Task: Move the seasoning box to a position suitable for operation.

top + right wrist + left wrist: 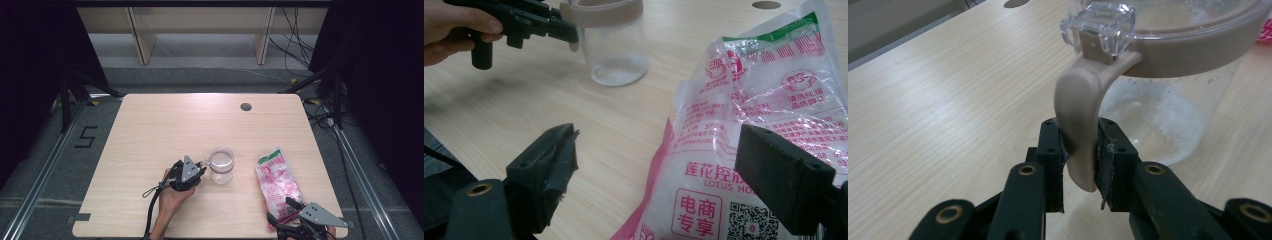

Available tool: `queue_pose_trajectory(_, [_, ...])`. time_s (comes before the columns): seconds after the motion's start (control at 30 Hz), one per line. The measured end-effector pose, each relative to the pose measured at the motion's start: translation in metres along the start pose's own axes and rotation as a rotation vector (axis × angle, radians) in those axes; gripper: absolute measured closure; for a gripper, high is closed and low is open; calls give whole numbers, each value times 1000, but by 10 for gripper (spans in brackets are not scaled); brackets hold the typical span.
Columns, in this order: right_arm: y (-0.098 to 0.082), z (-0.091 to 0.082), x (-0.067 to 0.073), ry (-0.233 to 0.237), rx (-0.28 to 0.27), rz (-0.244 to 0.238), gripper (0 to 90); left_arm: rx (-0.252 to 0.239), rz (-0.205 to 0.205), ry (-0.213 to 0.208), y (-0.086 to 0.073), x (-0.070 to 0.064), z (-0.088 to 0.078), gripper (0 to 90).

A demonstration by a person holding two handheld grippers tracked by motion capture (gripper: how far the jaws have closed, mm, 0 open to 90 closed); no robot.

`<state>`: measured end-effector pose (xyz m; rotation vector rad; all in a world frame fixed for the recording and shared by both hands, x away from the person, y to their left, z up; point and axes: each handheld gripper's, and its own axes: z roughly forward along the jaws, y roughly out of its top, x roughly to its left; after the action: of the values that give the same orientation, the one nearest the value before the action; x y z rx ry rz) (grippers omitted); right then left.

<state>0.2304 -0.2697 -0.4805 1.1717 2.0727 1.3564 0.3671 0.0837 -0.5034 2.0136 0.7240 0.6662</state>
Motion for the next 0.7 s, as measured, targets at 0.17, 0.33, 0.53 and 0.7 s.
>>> queue_pose_trajectory(0.17, [0,1,-1,-8,-1,-24,178,19,23,11,3,-5,3,740])
queue_pose_trajectory(0.33, [0,1,0,2,2,-8,178,-9,19,-3,2,-10,4,743])
queue_pose_trajectory(0.53, [0,1,-1,4,-11,-14,178,4,25,6,-1,-8,-3,745])
queue_pose_trajectory(0.7, [0,0,-1,-2,-2,-15,178,-2,12,-5,-6,-5,-10,747])
